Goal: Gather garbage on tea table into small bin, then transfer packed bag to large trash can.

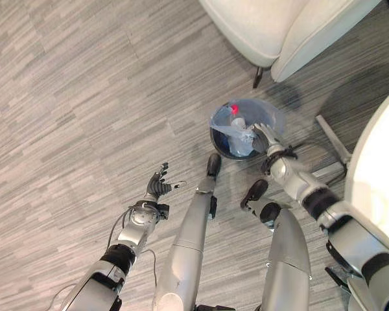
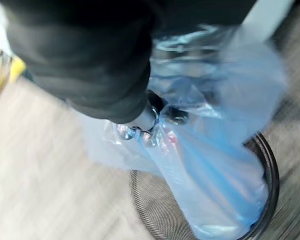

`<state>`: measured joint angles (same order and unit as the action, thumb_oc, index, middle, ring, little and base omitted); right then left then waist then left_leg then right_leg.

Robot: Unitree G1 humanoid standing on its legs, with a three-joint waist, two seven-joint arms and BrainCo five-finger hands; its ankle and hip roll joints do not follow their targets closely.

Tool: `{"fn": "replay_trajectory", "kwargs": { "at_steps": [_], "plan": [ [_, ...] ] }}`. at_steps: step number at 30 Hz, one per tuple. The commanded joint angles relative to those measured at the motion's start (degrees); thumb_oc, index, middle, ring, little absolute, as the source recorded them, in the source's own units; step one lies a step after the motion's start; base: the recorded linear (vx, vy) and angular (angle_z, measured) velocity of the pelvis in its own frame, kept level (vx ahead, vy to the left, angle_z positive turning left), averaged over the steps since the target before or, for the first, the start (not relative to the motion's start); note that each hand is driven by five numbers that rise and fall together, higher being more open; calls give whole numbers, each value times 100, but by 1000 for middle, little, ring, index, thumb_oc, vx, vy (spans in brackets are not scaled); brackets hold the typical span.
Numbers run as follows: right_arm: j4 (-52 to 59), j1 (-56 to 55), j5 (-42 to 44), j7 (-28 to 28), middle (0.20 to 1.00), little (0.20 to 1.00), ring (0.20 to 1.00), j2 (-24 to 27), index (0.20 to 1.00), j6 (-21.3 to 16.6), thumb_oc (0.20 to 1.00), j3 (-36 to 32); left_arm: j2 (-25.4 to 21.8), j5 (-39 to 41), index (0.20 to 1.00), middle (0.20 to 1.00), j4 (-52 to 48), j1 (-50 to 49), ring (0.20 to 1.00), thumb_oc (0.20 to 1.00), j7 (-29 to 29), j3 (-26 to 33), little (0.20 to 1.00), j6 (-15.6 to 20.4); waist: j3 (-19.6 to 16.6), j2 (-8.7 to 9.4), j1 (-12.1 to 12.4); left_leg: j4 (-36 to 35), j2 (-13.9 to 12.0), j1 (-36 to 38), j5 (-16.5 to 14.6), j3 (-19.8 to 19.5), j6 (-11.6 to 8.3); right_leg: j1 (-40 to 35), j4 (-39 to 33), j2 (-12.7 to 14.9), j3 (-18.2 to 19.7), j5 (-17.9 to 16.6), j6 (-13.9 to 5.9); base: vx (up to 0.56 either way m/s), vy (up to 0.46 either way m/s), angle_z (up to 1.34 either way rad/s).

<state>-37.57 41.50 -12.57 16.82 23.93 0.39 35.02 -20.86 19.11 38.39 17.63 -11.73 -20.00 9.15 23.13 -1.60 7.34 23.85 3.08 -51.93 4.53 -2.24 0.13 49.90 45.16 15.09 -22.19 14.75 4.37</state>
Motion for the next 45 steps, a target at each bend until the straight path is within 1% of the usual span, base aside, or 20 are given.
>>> {"fn": "replay_trajectory", "kwargs": {
  "at_steps": [1,5,6,10,12,16,18,20,21,22,24,25,28,30,32,33,35,37,40,45],
  "plan": [
    [575,-60,745,-90,200,200,200,-19,200,-503,200,-304,-67,-65,1000,1000,58,-205,1000,1000,55,140,1000,-12,1,46,89,-193,32,534,-573,226,-27,-438,-742,-156,590,-224,-720,0,0,0],
    [1872,-1139,1125,-392,200,200,200,-40,200,-766,200,-839,-49,-156,1000,1000,-55,-729,1000,1000,195,422,1000,-82,-178,241,-78,-953,-75,1939,-471,209,-131,-1883,-1702,-338,414,-433,-806,68,-28,-11],
    [2665,-1720,1240,-563,200,200,200,-42,200,-932,200,-1182,2,-258,1000,1000,-158,-1103,1000,1000,283,521,1000,-115,-394,295,-193,-1518,-150,2744,-225,247,-161,-2752,-2419,-496,248,-714,-821,88,-6,-19],
    [3239,-2192,1412,-748,200,200,200,-49,200,-1033,200,-1480,-21,-428,1000,1000,-256,-1490,1000,1000,376,637,1000,-160,-756,391,-308,-1956,-201,3425,-181,311,-217,-3494,-3022,-635,254,-832,-909,123,9,-14],
    [3677,-2549,1491,-1052,200,200,200,-69,200,-1048,200,-1566,2,-560,1000,1000,-406,-1987,1000,1000,493,842,1000,-198,-1174,420,-365,-2401,-191,4189,-225,479,-177,-4166,-3638,-766,394,-1026,-1062,255,139,-16],
    [3879,-2663,1546,-1195,200,200,200,-154,200,-1026,200,-1554,22,-613,1000,1000,-599,-2327,1000,1000,558,935,1000,-213,-1343,384,-308,-2623,-179,4753,-349,666,-69,-4459,-3661,-736,565,-1108,-1180,120,102,-53],
    [3926,-2693,1566,-1241,200,200,200,-179,200,-1016,200,-1552,-3,-649,1000,1000,-709,-2414,1000,1000,596,938,1000,-215,-1347,363,-272,-2658,-188,4915,-383,716,-32,-4506,-3571,-747,713,-1085,-1198,-19,34,-40],
    [4004,-2750,1456,-1222,200,200,200,-127,200,-1083,200,-1669,-93,-722,1000,1000,-743,-2195,1000,1000,599,928,1000,-184,-1240,299,-403,-2464,-252,4667,-263,581,-6,-4276,-2860,-1099,1662,-864,-1153,-297,-72,24],
    [4028,-2777,1394,-1195,200,200,200,-99,200,-1077,200,-1720,-109,-729,1000,1000,-760,-2067,1000,1000,572,897,1000,-179,-1259,292,-432,-2379,-253,4490,-163,462,-10,-4293,-2512,-1256,1927,-768,-1107,-373,-201,81],
    [3999,-2808,1342,-1139,200,200,200,-68,200,-1075,200,-1774,-117,-732,1000,1000,-843,-2027,1000,1000,533,883,1000,-151,-1306,338,-388,-2343,-219,4277,-36,319,-89,-4533,-2672,-1371,2073,-578,-1002,-289,-225,97],
    [3958,-2811,1348,-1125,200,200,200,-53,200,-1049,200,-1781,-110,-723,1000,1000,-892,-2051,1000,1000,528,890,1000,-161,-1353,414,-294,-2284,-191,3986,175,213,-234,-4833,-3243,-1467,2051,-397,-840,-238,-263,114],
    [3862,-2828,1401,-1041,200,200,200,-12,200,-1055,200,-1792,-27,-528,1000,1000,-879,-2047,1000,1000,512,908,1000,-180,-1319,383,-216,-2282,-243,3637,536,113,-494,-4938,-3689,-1687,2023,-319,-709,-320,-289,83],
    [3787,-2841,1446,-986,200,200,200,67,200,-1035,200,-1860,56,-477,1000,1000,-872,-2045,1000,1000,550,894,1000,-206,-1206,285,-198,-2372,-289,3416,738,75,-634,-4935,-3863,-1834,1847,-380,-636,-302,-174,72],
    [3795,-2798,1498,-979,200,200,200,153,200,-1024,200,-1868,34,-544,1000,1000,-968,-2015,1000,1000,582,856,1000,-208,-1071,312,-272,-2034,-284,3341,510,220,-530,-4804,-3796,-1753,1681,-446,-623,-326,-60,69],
    [3832,-2779,1550,-1025,200,200,200,208,200,-1006,200,-1848,-2,-625,1000,1000,-1107,-2014,1000,1000,641,862,1000,-197,-1087,442,-384,-1571,-365,3470,25,510,-336,-4702,-3882,-1533,1464,-601,-658,-213,-13,75],
    [3832,-2777,1550,-1026,200,200,200,208,200,-1006,200,-1848,-2,-625,1000,1000,-1109,-2013,1000,1000,642,863,1000,-198,-1096,434,-386,-1569,-371,3452,35,504,-336,-4690,-3892,-1541,1459,-618,-657,-148,-8,78],
    [3951,-2723,1718,-1172,200,200,200,247,200,-1038,200,-1782,-106,-712,1000,1000,-1477,-1879,1000,1000,688,768,1000,-126,-1122,668,-508,-685,-422,3738,-800,472,-290,-4601,-4046,-1218,1213,-851,-682,-164,2,68],
    [3949,-2727,1753,-1195,200,200,200,243,200,-1025,200,-1778,-113,-700,1000,1000,-1530,-1864,1000,1000,702,750,1000,-120,-1165,674,-542,-728,-481,3838,-836,486,-293,-4591,-4100,-1196,1150,-870,-684,-33,20,52],
    [3957,-2697,1831,-1270,200,200,200,260,200,-1025,200,-1773,-203,-869,1000,1000,-1951,-1832,1000,1000,783,577,1000,-69,-1363,580,-636,-1592,-624,4454,-758,562,-363,-4664,-4298,-1219,965,-1003,-758,61,96,41],
    [4025,-2643,2089,-1487,200,200,200,220,200,-1036,200,-1684,-402,-1187,1000,1000,-2528,-1737,1000,1000,1003,384,1000,43,-1564,596,-645,-2384,-518,4940,-679,667,-357,-4834,-4586,-1174,1008,-1212,-907,57,120,3]
  ]
}}
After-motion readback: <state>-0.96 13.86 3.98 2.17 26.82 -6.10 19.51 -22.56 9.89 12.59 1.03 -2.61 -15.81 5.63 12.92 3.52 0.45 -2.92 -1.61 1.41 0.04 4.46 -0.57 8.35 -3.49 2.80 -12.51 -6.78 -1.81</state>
